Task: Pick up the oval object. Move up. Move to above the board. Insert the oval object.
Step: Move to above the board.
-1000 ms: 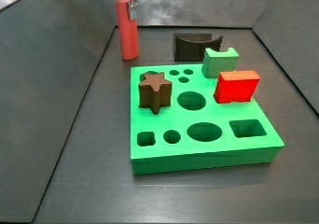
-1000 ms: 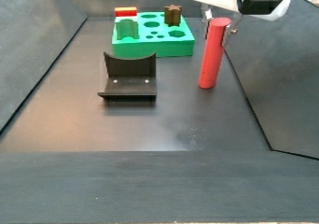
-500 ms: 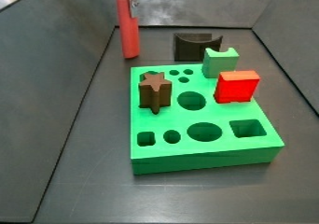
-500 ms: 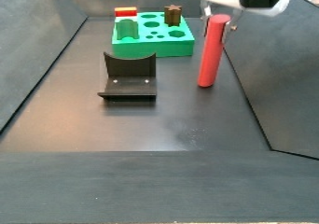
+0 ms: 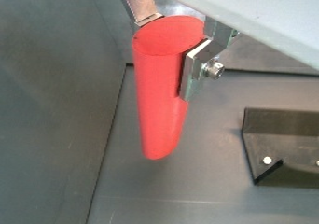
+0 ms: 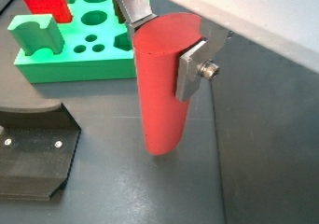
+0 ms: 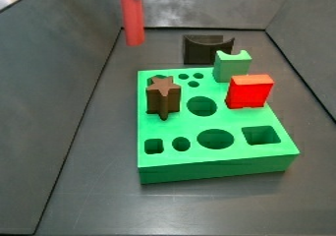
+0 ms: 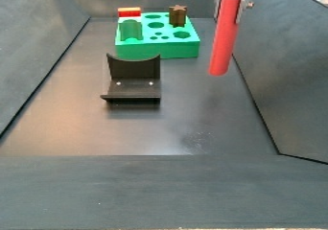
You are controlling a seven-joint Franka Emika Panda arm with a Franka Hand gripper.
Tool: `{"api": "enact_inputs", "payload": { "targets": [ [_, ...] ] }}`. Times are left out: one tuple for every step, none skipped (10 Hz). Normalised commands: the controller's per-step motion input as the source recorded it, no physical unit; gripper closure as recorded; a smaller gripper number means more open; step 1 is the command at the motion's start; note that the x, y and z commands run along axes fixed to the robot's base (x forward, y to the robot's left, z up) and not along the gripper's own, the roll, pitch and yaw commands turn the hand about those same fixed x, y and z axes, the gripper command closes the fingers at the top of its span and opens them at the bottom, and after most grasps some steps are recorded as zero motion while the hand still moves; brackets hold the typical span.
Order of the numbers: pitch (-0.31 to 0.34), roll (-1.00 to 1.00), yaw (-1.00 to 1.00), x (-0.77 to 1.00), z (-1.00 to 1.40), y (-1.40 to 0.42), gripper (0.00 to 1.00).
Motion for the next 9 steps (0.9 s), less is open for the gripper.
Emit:
{"api": "enact_inputs", "payload": {
  "targets": [
    [-0.159,0.08,0.17,-0.15,1.00,0.02,1.00],
    [-0.126,0.06,0.13,-0.15,1.00,0.01,1.00],
    [-0.099,0.02,0.09,-0.15,1.00,0.01,1.00],
    [-0.051,-0.03,0.04,-0.13,1.00,0.00,1.00],
    [-0.025,-0.06,0.02,-0.13,1.00,0.00,1.00],
    [-0.005,-0.10,0.01,-0.11,1.00,-0.01,1.00],
    [0.006,-0.11,0.00,-0.11,1.00,-0.01,1.00],
    [0.023,-0.13,-0.02,-0.09,1.00,0.00,1.00],
    [0.036,-0.15,-0.03,-0.07,1.00,0.00,1.00]
  ]
}}
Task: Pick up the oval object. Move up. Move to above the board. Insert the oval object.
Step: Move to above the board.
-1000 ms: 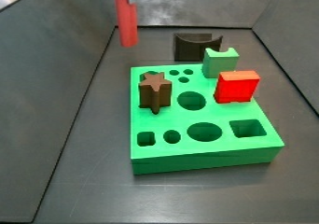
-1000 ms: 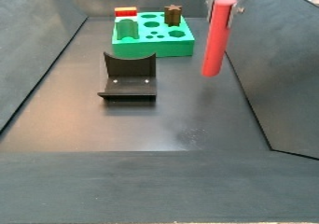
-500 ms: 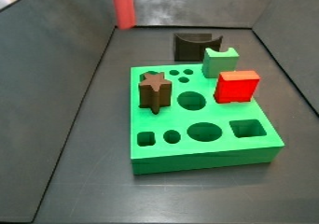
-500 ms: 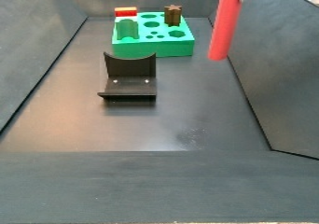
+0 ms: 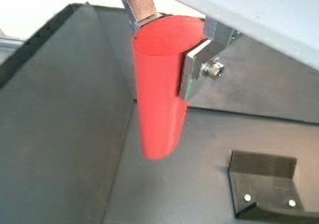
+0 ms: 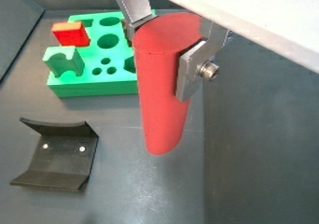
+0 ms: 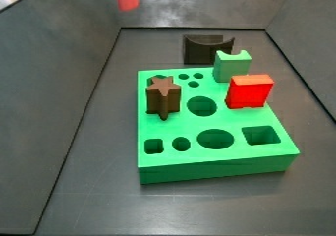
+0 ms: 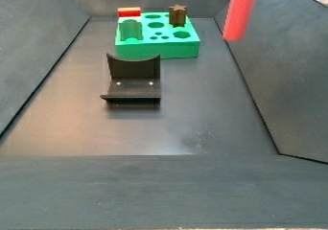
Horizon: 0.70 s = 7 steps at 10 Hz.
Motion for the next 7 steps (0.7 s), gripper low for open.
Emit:
{"api": "enact_inputs", "payload": {
  "targets": [
    [0.041,-0.16,-0.03,-0.05,0.88,0.00,1.00],
    [0.044,-0.17,-0.04,-0.04,0.79,0.00,1.00],
    [0.046,-0.17,-0.04,-0.03,0.61,0.00,1.00],
    [0.042,-0.16,-0.04,-0.02,0.42,0.00,1.00],
    [0.044,-0.15,-0.04,-0.02,0.28,0.00,1.00],
    [0.208,-0.13,1.00,0.40,0.06,-1.00,1.00],
    [0.212,-0.11,1.00,0.41,0.03,-1.00,1.00]
  ]
}}
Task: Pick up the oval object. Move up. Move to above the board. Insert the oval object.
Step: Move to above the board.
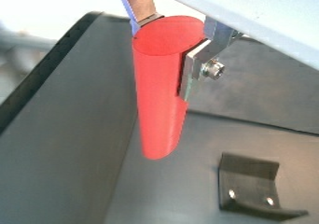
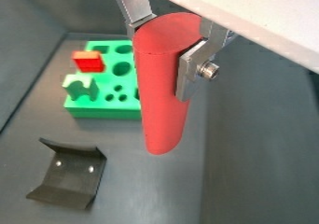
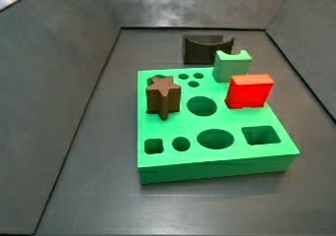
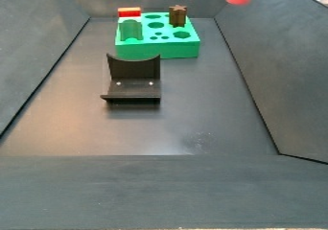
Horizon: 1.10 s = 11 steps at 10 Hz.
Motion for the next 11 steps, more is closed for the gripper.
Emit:
{"api": "enact_inputs", "payload": {
  "targets": [
    [0.238,-0.09,1.00,0.42,0.04,-1.00,1.00],
    [0.257,-0.13,1.00,0.44,0.05,-1.00,1.00],
    [0.261,-0.13,1.00,0.44,0.04,-1.00,1.00],
    [0.267,-0.11,1.00,0.45,0.05,-1.00,1.00],
    [0.290,-0.10,1.00,0.46,0.05,-1.00,1.00],
    [0.242,-0.06,0.74,0.47,0.05,-1.00,1.00],
    [0.200,-0.01,0.49,0.49,0.06,-1.00,1.00],
    [0.169,0.03,0.30,0.50,0.06,-1.00,1.00],
    [0.149,0.07,0.14,0.50,0.06,-0.91,1.00],
    [0.148,0.09,0.08,0.40,0.04,-0.64,1.00],
    [0.151,0.10,0.05,0.29,0.03,-0.40,1.00]
  ]
}}
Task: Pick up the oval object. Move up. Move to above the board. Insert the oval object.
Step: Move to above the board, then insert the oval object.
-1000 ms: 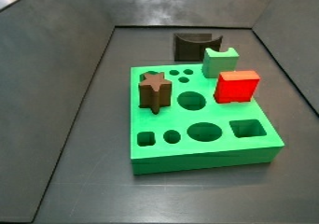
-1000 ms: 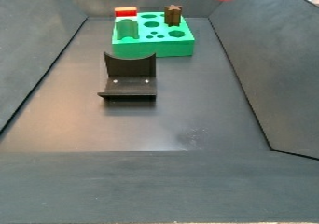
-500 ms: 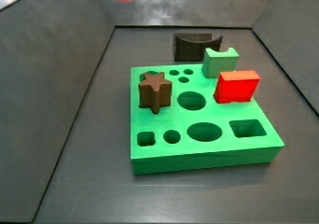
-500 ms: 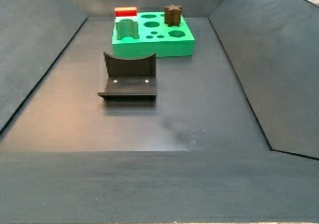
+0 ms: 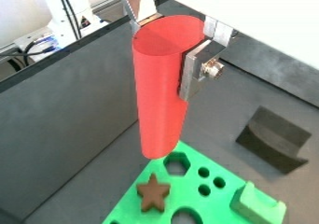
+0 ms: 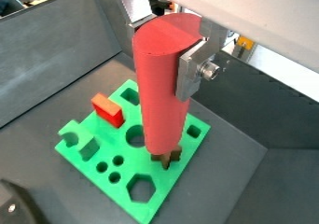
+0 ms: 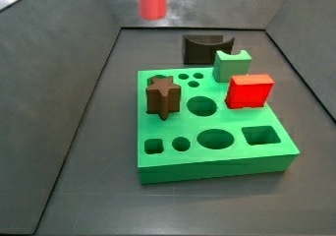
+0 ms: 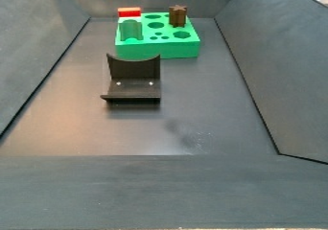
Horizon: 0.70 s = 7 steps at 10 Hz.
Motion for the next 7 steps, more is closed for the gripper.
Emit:
{"api": "enact_inputs", "payload": {
  "targets": [
    [0.140,0.08,0.03,0.20,0.03,-0.24,1.00],
    [0.000,0.00,0.00,0.02,0.00,0.00,1.00],
    [-0.021,0.00,-0.23,0.02,0.00,0.00,1.00],
    [-0.020,0.09,-0.84,0.08,-0.01,-0.14,1.00],
    [-0.040,0.03,-1.00,0.00,-0.04,0.00,1.00],
    [-0.043,0.03,-1.00,0.00,-0.04,0.00,1.00],
    [-0.043,0.02,-1.00,0.00,-0.05,0.00,1.00]
  ]
}}
